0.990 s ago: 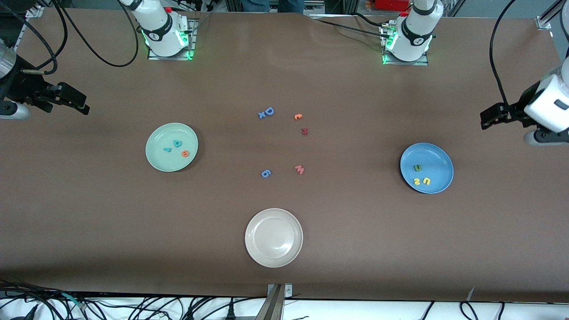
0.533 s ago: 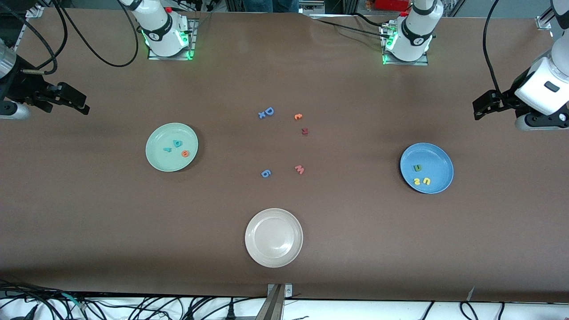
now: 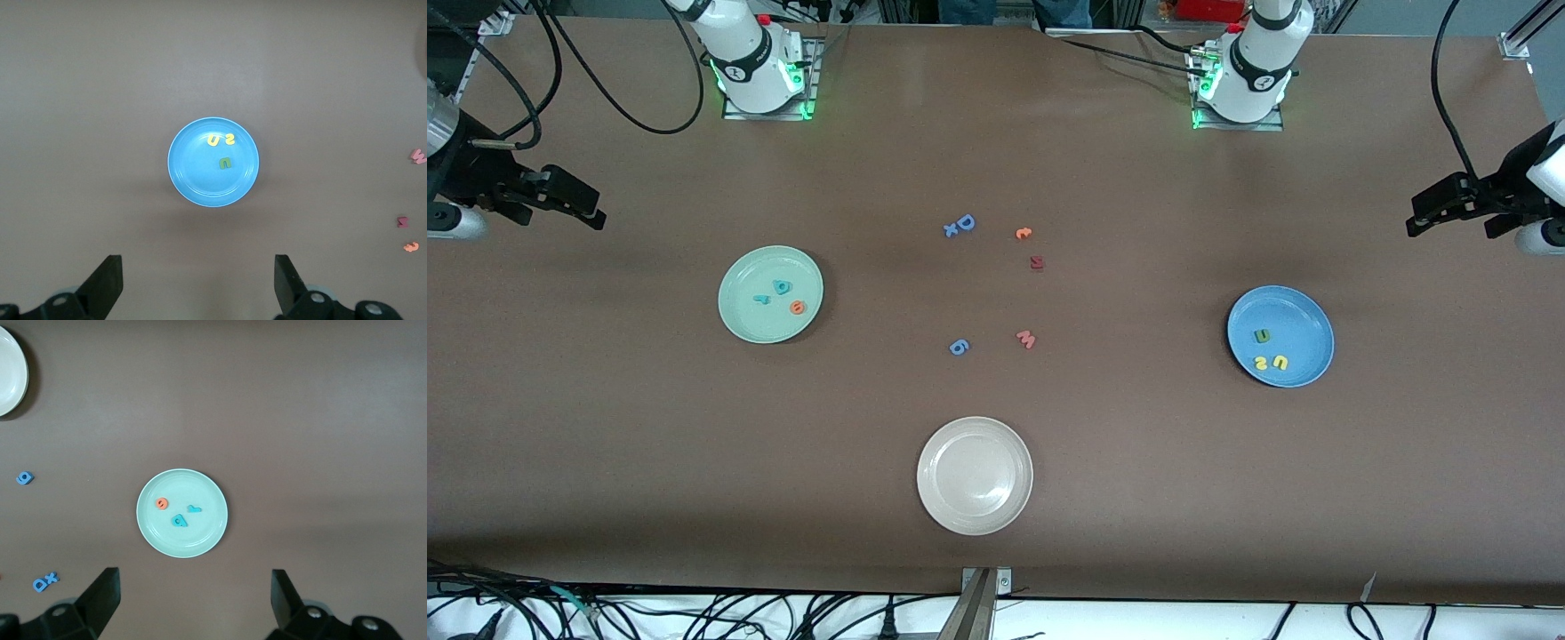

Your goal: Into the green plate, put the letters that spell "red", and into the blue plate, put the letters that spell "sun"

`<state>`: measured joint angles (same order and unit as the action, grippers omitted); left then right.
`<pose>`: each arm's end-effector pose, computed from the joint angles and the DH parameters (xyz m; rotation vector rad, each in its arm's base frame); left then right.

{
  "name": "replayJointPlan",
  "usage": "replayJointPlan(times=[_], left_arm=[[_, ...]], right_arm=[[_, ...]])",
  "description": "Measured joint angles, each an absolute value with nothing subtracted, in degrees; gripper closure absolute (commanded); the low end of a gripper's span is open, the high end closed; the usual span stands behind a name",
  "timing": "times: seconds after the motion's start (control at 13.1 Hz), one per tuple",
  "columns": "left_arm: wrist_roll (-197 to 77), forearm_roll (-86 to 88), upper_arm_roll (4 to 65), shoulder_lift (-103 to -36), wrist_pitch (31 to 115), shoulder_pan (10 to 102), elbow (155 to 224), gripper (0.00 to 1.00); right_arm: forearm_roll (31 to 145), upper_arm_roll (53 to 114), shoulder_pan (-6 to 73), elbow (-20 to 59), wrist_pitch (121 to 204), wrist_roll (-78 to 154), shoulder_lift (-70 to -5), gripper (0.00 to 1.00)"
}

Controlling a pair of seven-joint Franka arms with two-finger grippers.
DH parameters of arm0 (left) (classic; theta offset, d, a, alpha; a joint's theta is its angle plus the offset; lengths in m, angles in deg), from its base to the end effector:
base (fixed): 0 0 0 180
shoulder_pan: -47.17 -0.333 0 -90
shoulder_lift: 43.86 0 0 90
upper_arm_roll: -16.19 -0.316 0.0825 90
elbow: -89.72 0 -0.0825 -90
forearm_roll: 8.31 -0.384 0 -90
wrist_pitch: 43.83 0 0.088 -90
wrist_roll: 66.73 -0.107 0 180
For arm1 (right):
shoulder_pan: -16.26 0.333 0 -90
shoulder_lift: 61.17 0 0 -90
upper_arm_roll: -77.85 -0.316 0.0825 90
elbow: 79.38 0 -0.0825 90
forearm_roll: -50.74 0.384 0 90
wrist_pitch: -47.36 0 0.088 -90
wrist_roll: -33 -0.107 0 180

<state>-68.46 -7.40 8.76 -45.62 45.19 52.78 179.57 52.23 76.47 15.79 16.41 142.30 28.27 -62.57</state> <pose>0.5611 0.0150 0.6073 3.1275 0.0026 -0.0697 0.5529 0.0115 0.5977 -3.1140 0.1071 -0.0130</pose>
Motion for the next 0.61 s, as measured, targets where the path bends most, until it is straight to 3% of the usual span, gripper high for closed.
replayJointPlan(times=[0.61], left_arm=[[-69.2,-7.4,8.9,-46.5,45.7,53.4,179.7,0.0]], right_arm=[[52.2,76.6,15.8,16.4,142.4,28.3,-62.5,0.0]])
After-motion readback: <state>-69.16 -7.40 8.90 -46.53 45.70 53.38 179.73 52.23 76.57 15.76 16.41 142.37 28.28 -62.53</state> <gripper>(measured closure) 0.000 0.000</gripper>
